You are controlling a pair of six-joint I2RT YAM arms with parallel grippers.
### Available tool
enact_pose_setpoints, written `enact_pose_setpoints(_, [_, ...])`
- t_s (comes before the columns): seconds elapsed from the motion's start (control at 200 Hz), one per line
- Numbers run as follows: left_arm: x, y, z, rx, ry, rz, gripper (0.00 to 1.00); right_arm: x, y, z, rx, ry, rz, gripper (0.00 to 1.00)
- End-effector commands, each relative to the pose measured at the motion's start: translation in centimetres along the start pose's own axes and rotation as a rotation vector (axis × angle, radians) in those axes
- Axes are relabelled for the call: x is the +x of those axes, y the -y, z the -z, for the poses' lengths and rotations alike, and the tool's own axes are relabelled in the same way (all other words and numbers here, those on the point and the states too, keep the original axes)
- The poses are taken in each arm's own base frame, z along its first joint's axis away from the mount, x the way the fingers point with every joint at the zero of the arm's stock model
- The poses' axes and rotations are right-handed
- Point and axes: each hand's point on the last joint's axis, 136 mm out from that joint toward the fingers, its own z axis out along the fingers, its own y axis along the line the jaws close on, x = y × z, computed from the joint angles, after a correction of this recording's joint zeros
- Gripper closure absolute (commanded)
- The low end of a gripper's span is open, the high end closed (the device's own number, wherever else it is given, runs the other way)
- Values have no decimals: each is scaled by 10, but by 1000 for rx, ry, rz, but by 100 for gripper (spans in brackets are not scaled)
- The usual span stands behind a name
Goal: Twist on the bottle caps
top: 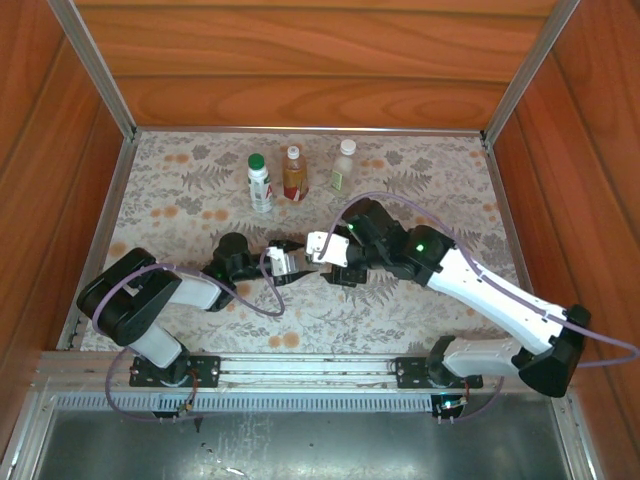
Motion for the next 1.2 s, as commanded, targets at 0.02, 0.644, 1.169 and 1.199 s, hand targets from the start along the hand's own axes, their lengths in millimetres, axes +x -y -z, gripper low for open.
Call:
enact_pose_setpoints(0.02, [-4, 9, -1, 50, 24, -34, 46, -1, 2, -1, -4, -27, 95, 37])
enact_pose_setpoints(0.644, [3, 11, -6, 72, 18, -13, 46, -7, 2, -10, -27, -9, 67, 56])
enact_pose_setpoints(1.169, [6, -5, -7, -5, -14, -21, 46, -15, 18, -12, 77, 108, -541, 100])
enact_pose_setpoints(1.199, [6, -5, -7, -7, -13, -22, 46, -12, 21, -13, 94, 100, -605, 100])
